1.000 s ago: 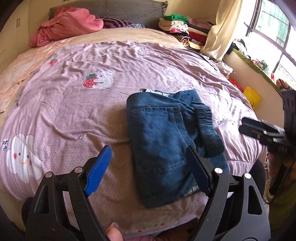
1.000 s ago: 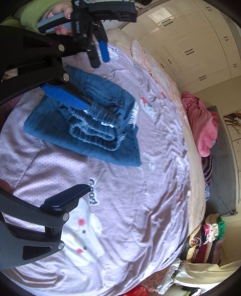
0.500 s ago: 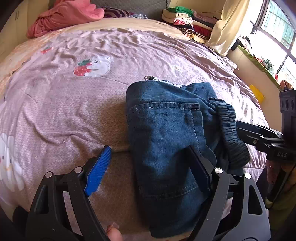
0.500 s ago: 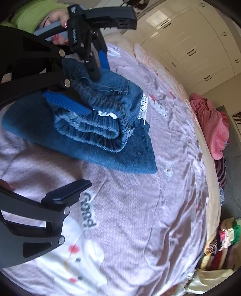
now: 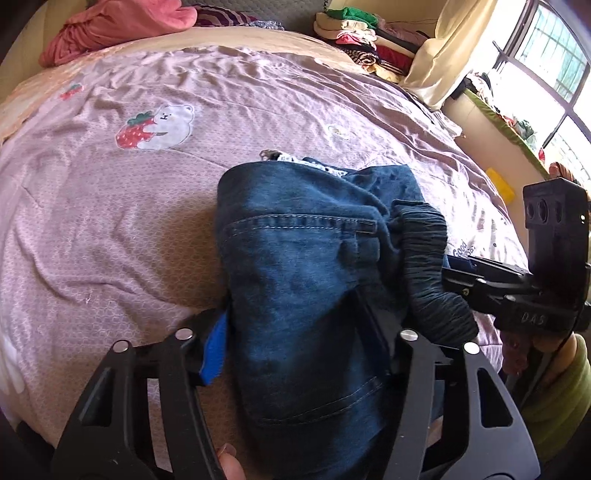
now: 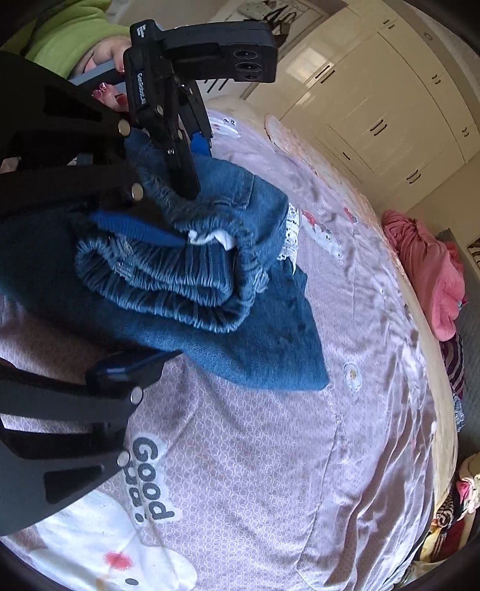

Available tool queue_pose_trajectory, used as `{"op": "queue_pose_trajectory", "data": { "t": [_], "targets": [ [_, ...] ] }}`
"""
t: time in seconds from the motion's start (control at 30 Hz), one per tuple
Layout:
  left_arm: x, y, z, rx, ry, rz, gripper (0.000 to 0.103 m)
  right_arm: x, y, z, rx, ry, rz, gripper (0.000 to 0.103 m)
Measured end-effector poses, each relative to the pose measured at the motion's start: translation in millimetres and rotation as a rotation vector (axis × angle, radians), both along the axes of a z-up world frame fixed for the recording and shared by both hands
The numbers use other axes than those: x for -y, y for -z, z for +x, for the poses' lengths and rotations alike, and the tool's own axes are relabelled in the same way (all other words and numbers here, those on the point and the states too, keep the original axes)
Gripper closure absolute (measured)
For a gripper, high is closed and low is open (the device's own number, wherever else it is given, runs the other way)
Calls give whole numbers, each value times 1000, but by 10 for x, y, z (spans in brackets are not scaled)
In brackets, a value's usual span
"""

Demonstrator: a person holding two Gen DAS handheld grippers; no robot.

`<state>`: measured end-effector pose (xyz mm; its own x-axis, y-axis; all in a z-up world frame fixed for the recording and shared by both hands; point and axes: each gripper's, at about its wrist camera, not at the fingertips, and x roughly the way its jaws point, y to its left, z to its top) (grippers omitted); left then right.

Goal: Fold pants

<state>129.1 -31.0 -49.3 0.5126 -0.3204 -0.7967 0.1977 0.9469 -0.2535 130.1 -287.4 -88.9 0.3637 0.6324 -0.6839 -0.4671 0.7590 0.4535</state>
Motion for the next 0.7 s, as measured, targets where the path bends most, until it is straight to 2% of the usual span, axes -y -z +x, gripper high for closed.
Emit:
{"op": "queue_pose_trajectory", "data": {
  "t": [0.37, 0.47, 0.7],
  "targets": [
    [108, -114, -51, 38, 17, 35, 81, -121, -159, -140, 91, 4, -43, 73],
    [86, -177, -76, 49, 13, 16, 82, -139, -246, -153, 115, 5, -41, 76],
    [42, -415, -58, 105, 3, 3, 82, -241, -490, -95, 177, -6, -55, 76]
  ]
}}
